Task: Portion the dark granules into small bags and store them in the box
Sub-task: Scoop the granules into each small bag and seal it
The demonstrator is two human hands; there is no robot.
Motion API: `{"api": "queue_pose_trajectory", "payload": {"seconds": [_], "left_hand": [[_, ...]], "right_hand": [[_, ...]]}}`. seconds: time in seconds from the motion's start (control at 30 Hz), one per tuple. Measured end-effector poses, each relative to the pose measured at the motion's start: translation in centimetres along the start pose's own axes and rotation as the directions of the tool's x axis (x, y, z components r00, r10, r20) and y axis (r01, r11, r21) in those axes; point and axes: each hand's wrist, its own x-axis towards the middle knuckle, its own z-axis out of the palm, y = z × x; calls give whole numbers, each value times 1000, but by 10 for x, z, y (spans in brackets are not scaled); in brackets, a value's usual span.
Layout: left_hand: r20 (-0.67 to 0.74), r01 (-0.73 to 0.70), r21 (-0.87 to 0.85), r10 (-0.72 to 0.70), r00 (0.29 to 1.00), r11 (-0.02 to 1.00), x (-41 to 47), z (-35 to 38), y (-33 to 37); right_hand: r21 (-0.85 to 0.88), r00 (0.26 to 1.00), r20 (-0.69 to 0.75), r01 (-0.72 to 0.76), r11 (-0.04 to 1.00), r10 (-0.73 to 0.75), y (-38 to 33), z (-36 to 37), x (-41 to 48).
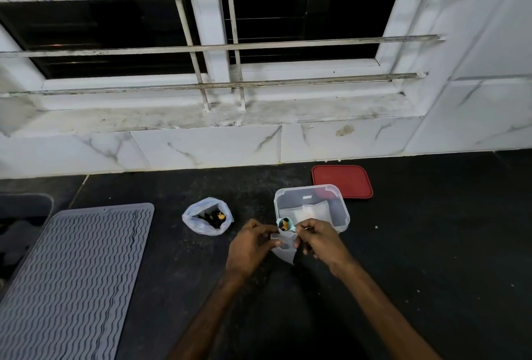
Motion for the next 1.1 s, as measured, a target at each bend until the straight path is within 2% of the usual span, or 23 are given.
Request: {"api": "queue_pose_trajectory", "payload": {"seconds": [0.2, 0.33, 0.4, 0.57, 0.63, 0.7, 0.8, 0.87, 0.97, 1.1], "left_hand": [[35, -30, -39, 31, 999, 999, -1, -8, -10], [115, -1, -76, 10, 993, 997, -5, -6, -11], [155, 7, -62, 3, 988, 998, -6, -1, -12], [128, 50, -64, -41, 991, 997, -11, 5, -25], [246, 24, 20, -28, 969, 1000, -15, -1, -36], [396, -23, 122, -27, 918, 992, -20, -7, -48], [499, -43, 217, -73, 864, 975, -26, -5, -55], [483, -58, 223, -59, 874, 973, -28, -1, -53], [342, -68, 215, -10, 940, 974, -28, -2, -44], [173, 74, 150, -99, 980, 986, -23, -8, -25]], "right_hand": [[-82, 999, 23, 29, 996, -28, 6, 2, -2], [-125, 999, 50, 27, 992, -21, 12, 1, -8], [-110, 998, 57, 14, 994, -8, 15, 2, -13], [-10, 997, 66, -50, 999, 50, 21, -1, -22], [8, 994, 78, -80, 997, 79, 23, -2, -22], [15, 992, 81, -95, 995, 94, 23, -1, -22], [1, 992, 84, -93, 996, 92, 18, 4, -23], [0, 992, 89, -89, 996, 89, 14, 6, -24], [4, 991, 99, -92, 996, 91, 9, 6, -27], [45, 992, 116, -51, 998, 45, 8, 4, -27]]}}
